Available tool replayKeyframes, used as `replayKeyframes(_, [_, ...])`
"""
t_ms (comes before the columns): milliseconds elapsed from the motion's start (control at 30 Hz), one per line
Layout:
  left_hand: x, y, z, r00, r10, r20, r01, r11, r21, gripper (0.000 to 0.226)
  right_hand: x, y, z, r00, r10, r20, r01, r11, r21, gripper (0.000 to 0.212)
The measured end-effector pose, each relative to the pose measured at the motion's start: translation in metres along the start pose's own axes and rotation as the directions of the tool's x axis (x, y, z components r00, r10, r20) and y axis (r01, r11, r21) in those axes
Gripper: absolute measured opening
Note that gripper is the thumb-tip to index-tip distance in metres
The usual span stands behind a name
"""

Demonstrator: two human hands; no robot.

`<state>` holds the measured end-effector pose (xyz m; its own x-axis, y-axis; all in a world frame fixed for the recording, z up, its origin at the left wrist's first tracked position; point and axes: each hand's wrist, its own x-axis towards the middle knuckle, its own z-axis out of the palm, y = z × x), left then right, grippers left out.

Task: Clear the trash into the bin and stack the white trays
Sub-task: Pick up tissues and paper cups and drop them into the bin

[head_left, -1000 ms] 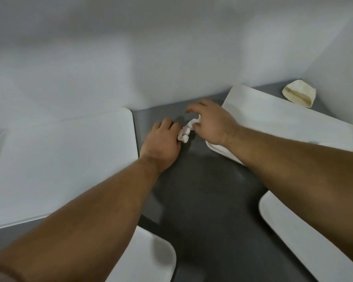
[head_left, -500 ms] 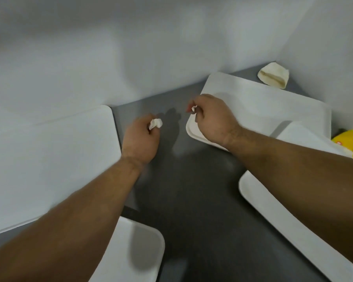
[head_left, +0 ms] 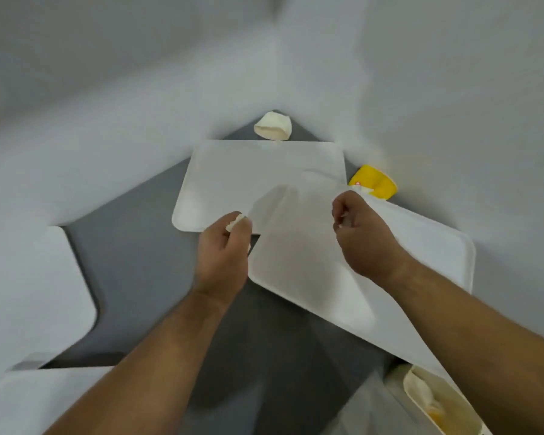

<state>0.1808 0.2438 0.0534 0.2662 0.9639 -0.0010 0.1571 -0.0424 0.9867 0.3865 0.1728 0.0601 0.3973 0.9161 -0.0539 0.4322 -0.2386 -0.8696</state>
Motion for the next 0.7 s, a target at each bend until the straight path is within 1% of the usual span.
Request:
replayKeyframes(67, [-0.020, 0.011, 0.039, 0.999, -0.027, 0.039, 0.026, 0.999, 0.028, 0.033, -0.028, 0.025, -0.033, 0.997, 0.046, -0.063, -0.048, 0.998, -0.027, 0.023])
replayKeyframes(167, [-0.056, 0.025, 0.100, 0.997, -0.009, 0.076, -0.001, 0.992, 0.130, 0.027, -0.078, 0.062, -0.085, 0.976, 0.167, -0.141, -0.155, 0.984, 0.091, 0.028])
replayKeyframes(267, [-0.109, 0.036, 0.165, 0.983, 0.046, 0.179, -0.062, 0.994, 0.087, 0.017, -0.136, 0.101, -0.139, 0.953, 0.244, -0.178, -0.218, 0.964, 0.154, 0.031])
replayKeyframes(400, [-0.188, 0.046, 0.257, 0.912, 0.196, 0.360, -0.255, 0.959, 0.124, 0.009, -0.221, 0.158, -0.210, 0.917, 0.307, -0.255, -0.276, 0.949, 0.150, 0.030])
replayKeyframes(467, [-0.223, 0.045, 0.302, 0.855, 0.197, 0.479, -0.267, 0.960, 0.083, 0.010, -0.259, 0.189, -0.237, 0.885, 0.361, -0.293, -0.322, 0.931, 0.174, 0.031])
replayKeyframes(533, [-0.255, 0.035, 0.344, 0.795, 0.137, 0.590, -0.233, 0.968, 0.090, 0.009, -0.291, 0.221, -0.255, 0.850, 0.410, -0.330, -0.362, 0.911, 0.197, 0.036])
replayKeyframes(600, [-0.279, 0.013, 0.380, 0.750, 0.018, 0.662, -0.157, 0.976, 0.152, 0.013, -0.314, 0.252, -0.262, 0.804, 0.477, -0.354, -0.416, 0.878, 0.238, 0.038])
replayKeyframes(667, [-0.294, -0.023, 0.409, 0.726, -0.126, 0.676, -0.053, 0.970, 0.238, 0.015, -0.332, 0.287, -0.258, 0.745, 0.558, -0.366, -0.474, 0.829, 0.297, 0.037])
replayKeyframes(700, [-0.298, -0.043, 0.422, 0.718, -0.238, 0.655, 0.052, 0.955, 0.291, 0.011, -0.338, 0.304, -0.252, 0.715, 0.592, -0.373, -0.503, 0.805, 0.313, 0.036])
